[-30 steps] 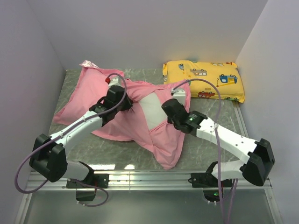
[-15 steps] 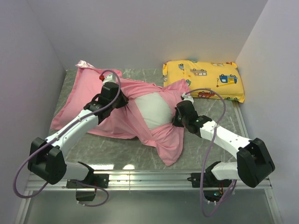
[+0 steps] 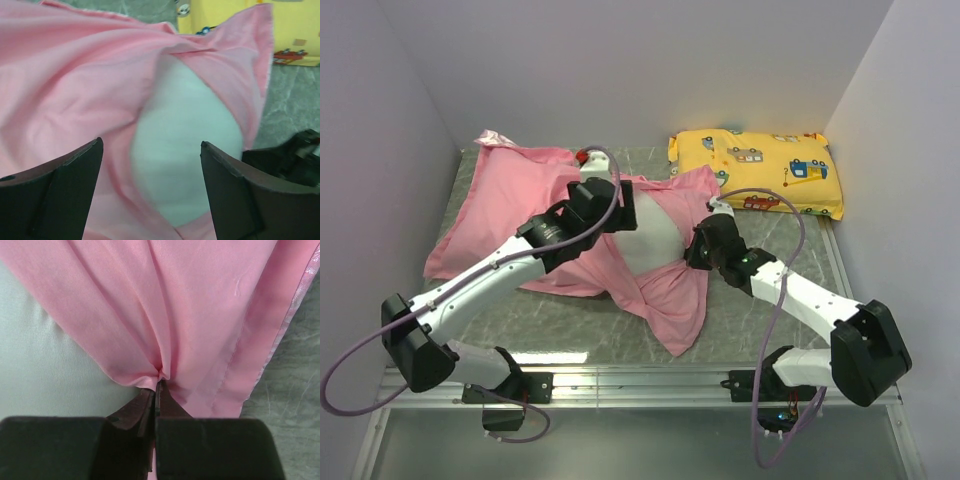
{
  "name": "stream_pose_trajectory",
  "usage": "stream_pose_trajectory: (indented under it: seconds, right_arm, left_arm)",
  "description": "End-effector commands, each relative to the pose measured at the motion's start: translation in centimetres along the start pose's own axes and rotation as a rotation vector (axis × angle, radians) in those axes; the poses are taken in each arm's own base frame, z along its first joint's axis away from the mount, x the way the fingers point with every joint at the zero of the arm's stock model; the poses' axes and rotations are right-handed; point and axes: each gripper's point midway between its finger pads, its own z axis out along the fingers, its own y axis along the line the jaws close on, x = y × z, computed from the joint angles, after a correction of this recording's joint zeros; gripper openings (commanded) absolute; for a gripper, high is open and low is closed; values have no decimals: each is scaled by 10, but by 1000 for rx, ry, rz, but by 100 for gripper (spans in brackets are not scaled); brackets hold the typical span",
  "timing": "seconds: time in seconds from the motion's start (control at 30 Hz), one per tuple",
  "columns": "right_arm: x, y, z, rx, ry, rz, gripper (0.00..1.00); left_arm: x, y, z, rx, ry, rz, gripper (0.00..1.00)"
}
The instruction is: Remove the pillowcase from the pillow
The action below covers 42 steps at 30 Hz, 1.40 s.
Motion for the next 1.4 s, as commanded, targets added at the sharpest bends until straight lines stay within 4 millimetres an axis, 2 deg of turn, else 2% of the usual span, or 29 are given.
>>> stream_pose_trajectory:
  seconds: [0.0,0.03,0.13,0.2,0.37,0.53,0.57,0.63,0.67,0.73,0.77,0.8,0.83,0.87,0.9,0.97,1.0,1.07,1.17,1.23,1.27,1.37]
  right_arm:
    - [-8,12,-7,-57,-31,2,0]
    - [-9,13,-9,-60,-36,2,0]
    - [-11,13,-10,-60,-45,8,0]
    - [-11,13,-12,-61,-50,12,0]
    - [-11,12,-15,-62,-58,17,0]
    - [-12,9,-18,-57,-68,14,0]
    - [-12,10,-19,-59,-68,11,0]
    - [-15,11,-22,-66,-78,8,0]
    - [-16,12,-23,-70,-79,4,0]
    - [-17,15,-25,-83,-76,-8,0]
    - [-16,19,-27,-103,-65,-13,0]
    - [-16,20,-28,-108,-54,-17,0]
    - [-15,23,-29,-118,-48,-29,0]
    - [-13,24,-30,-131,-40,-36,1]
    - [-12,29,-33,-156,-29,-45,8]
    - [-10,35,-37,-184,-23,-63,19]
    - [-11,41,-43,-214,-24,-69,29]
    - [-10,47,-48,-241,-19,-87,42]
    - [-12,55,-58,-263,-21,-107,49]
    - [-12,57,-62,-261,-24,-122,45]
    - [-11,55,-62,-252,-23,-124,27]
    - [0,50,-61,-242,2,-129,7]
  left_arm:
    - [-25,-16,-24,-45,-69,93,84]
    - [-21,-31,-30,-9,-59,116,84]
    - [0,-63,-31,75,3,160,85]
    - [21,-76,-22,95,52,165,86]
    - [71,-79,15,44,153,215,93]
    - [107,-88,37,65,241,254,98]
    - [118,-87,44,53,266,267,97]
    - [127,-82,53,31,290,280,93]
    - [137,-77,62,8,312,291,80]
    - [139,-63,80,-39,327,276,50]
    - [138,-62,84,-24,340,255,18]
    - [132,-56,92,-27,341,223,5]
    - [125,-58,96,-11,328,192,0]
    - [122,-60,98,16,337,170,0]
    - [111,-57,103,17,322,139,0]
    - [101,-60,109,31,312,101,0]
    - [92,-62,112,42,303,80,0]
    - [88,-64,116,43,297,61,0]
    - [84,-65,119,32,278,36,0]
    - [76,-62,121,22,256,-1,0]
    - [77,-58,121,22,261,-17,0]
    - [49,-47,122,40,213,-100,0]
